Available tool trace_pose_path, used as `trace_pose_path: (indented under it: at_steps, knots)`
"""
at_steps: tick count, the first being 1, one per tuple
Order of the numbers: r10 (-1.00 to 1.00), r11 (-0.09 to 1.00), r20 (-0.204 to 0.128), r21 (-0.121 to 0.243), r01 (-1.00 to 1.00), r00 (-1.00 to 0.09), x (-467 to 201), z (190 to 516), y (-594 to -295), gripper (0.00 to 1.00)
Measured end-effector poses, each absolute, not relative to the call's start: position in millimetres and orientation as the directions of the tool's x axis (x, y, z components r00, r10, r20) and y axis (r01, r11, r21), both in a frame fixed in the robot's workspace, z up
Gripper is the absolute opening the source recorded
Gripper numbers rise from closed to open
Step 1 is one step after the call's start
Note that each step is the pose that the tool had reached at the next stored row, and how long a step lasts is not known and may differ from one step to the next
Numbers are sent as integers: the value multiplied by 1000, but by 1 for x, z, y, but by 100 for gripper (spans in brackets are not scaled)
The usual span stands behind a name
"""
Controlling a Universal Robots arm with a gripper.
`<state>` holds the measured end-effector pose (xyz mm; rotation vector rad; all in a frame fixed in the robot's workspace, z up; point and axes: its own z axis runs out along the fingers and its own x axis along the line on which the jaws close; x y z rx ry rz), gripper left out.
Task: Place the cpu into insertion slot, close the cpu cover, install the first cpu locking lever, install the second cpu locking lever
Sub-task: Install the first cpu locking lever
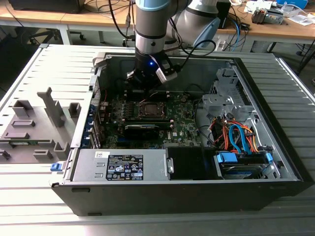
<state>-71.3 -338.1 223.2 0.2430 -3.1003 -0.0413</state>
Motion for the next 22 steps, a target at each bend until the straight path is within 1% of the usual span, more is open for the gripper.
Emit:
trace_pose_path:
  at_steps: [22]
  knots:
    - [-163, 987, 31, 17, -163, -986, -44, 208, -338, 11]
